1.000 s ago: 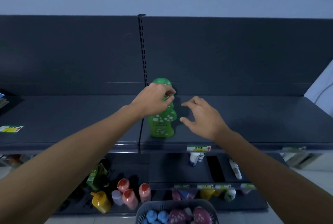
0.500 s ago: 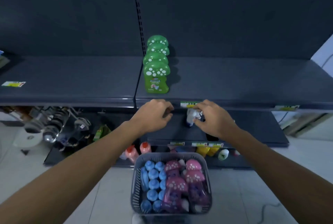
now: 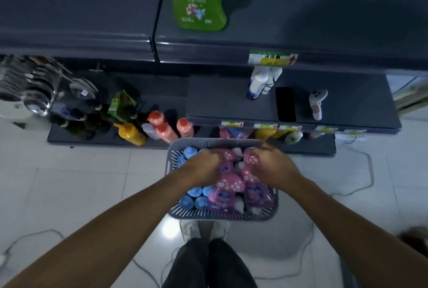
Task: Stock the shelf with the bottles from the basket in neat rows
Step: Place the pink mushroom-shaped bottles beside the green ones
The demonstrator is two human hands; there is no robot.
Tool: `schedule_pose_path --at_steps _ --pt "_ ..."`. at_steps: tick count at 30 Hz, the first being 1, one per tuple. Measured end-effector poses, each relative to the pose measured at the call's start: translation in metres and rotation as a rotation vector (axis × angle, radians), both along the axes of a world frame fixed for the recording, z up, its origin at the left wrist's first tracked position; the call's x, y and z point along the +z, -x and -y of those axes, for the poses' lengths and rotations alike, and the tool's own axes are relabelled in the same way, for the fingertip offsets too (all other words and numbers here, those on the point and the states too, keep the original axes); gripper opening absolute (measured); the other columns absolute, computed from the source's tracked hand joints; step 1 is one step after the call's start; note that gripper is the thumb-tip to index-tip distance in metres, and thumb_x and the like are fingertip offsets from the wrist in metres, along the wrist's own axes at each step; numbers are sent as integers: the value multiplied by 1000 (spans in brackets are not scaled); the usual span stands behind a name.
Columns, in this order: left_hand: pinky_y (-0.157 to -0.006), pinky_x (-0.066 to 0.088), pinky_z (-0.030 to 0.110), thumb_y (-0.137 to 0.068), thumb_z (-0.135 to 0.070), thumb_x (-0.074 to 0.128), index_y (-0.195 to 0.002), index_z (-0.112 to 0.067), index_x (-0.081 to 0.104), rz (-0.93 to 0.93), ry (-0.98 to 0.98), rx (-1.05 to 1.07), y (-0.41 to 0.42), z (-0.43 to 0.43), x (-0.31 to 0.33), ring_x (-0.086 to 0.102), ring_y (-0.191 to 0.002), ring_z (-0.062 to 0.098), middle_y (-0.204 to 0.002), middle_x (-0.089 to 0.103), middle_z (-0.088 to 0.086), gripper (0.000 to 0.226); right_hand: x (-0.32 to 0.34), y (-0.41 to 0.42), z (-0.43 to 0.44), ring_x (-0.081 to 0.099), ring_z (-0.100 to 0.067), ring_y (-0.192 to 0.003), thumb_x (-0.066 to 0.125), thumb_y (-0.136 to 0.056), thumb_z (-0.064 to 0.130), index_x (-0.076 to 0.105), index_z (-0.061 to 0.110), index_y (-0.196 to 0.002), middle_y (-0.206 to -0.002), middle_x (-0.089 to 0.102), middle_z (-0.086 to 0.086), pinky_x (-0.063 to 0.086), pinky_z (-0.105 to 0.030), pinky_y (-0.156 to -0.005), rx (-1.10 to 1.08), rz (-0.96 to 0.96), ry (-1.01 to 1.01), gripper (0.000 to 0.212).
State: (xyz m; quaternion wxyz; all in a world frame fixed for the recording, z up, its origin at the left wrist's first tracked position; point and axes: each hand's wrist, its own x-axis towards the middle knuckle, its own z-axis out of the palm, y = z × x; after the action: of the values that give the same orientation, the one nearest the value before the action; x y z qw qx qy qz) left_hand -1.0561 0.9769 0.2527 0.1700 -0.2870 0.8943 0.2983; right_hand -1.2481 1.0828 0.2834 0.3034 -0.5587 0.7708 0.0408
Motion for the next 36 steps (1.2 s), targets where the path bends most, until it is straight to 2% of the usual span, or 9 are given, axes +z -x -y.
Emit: schedule_pose_path --at_steps 4,7,13,18,21,24,30,33,36 --pt "-92 51 43 -92 -27 64 -141 -9 52 41 -105 -96 6 -17 -49 56 -123 32 -139 54 12 53 -45 -1 -8 38 -36 -138 64 -92 39 45 17 -145 -148 39 -15 48 -46 -102 12 -38 -142 60" --pt "-101 49 44 -94 -33 65 -153 -13 40 66 -135 -124 6 -24 -69 48 -134 32 -149 48 12 67 -65 -1 -13 24 -43 -143 64 -93 39 46 14 -144 -151 26 -23 45 -49 -107 71 -91 -216 60" --pt "-93 52 45 -94 -39 62 -145 -22 49 82 -38 -236 14 -18 -82 55 -122 31 -133 58 8 55 -78 2 -16 27 -41 -138 65 -92 30 42 16 -146 -145 26 -20 43 -47 -110 93 -89 -167 60" --pt "-81 55 45 -91 -6 56 -131 -9 55 112 -15 -223 17 -17 -85 62 -106 34 -120 63 15 40 -81 3 -15 37 -39 -134 66 -92 29 42 14 -144 -145 28 -18 44 -47 -109 63 -61 -155 58" --pt "-77 55 46 -90 1 52 -117 -3 54 150 -28 -198 8 -15 -86 64 -97 35 -114 63 18 28 -78 0 -14 54 -39 -119 68 -91 30 43 9 -135 -139 42 -17 51 -47 -96 44 -43 -162 55" --pt "-74 55 47 -89 -7 56 -107 -5 53 123 -2 -210 0 -10 -81 63 -90 34 -106 64 17 18 -74 -2 -15 62 -37 -109 68 -90 30 45 7 -129 -125 59 -17 51 -44 -87 61 -52 -170 50" --pt "-70 53 48 -86 -15 66 -99 -5 52 77 60 -224 -4 6 -48 59 -81 34 -88 54 13 22 -49 -6 -23 56 -35 -119 59 -90 24 43 17 -143 -131 55 -15 51 -43 -98 167 -121 -149 55" --pt "-77 53 44 -88 -24 64 -107 -8 53 40 61 -182 -2 17 -18 61 -94 33 -102 58 14 27 -26 -8 -21 53 -33 -121 59 -90 25 43 20 -142 -133 54 -14 49 -42 -100 176 -165 -113 55" --pt "-69 45 36 -90 -32 62 -118 -12 53 17 119 -160 1 27 18 62 -99 33 -112 60 14 36 6 -10 -13 52 -30 -122 56 -93 32 50 19 -135 -143 47 -8 49 -43 -101 166 -176 -29 44"
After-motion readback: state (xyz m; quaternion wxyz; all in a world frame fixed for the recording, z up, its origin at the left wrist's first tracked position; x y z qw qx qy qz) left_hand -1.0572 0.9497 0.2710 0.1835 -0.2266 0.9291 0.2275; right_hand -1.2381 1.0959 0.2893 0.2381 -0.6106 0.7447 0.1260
